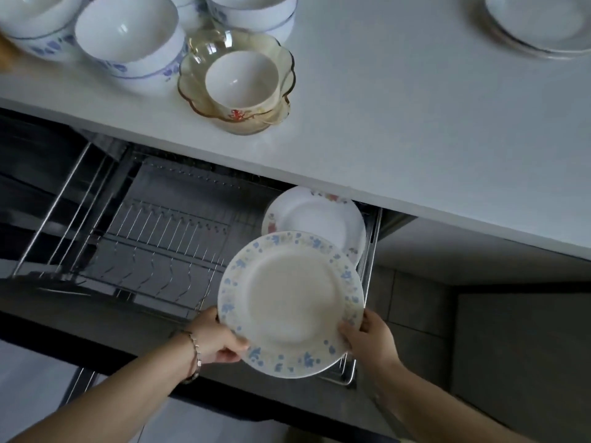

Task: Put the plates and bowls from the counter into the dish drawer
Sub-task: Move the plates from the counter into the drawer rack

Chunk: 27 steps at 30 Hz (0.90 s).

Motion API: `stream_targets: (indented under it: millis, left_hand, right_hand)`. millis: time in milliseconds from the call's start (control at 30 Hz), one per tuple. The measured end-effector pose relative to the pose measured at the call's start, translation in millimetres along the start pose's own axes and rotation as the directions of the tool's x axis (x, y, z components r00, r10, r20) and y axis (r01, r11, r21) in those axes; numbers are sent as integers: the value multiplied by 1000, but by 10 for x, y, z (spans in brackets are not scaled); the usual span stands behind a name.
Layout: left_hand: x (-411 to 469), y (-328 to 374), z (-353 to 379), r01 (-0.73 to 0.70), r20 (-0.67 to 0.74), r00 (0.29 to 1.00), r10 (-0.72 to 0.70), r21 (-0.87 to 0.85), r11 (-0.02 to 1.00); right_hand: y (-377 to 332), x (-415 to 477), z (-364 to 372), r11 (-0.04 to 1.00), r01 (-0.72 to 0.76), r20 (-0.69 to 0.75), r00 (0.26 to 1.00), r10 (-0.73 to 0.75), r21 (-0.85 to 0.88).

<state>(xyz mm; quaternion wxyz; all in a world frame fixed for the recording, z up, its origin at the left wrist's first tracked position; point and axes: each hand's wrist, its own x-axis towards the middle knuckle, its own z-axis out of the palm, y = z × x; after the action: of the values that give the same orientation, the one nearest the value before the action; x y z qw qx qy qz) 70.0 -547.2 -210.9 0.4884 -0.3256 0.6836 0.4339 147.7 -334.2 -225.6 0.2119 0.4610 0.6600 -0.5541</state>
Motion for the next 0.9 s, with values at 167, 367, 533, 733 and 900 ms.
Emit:
stream_targets:
  millis: [167,367,533,733,900]
  left_hand:
    - [676,264,48,-9,-18,1000,9,-3,1000]
    - [1181,783,176,-69,-51,996,71,26,997]
    - [1479,965,229,-120,-161,975,153,200,972]
    - [1557,1009,310,-88,-363,896,254,416,905]
    - [1448,801,485,-268,-397,857,329,203,942]
  right_hand:
    - [-90,507,164,998,-57,-81,995,55,-26]
    - [-266,1077,294,992,-121,-228,967,111,-32]
    - [-375,1220,374,984,-179,-290,942,170,-6]
    - [-468,1230,484,972,-159,-320,924,209,176]
    - [-345,1209,556,969,-176,-315,922,225,176]
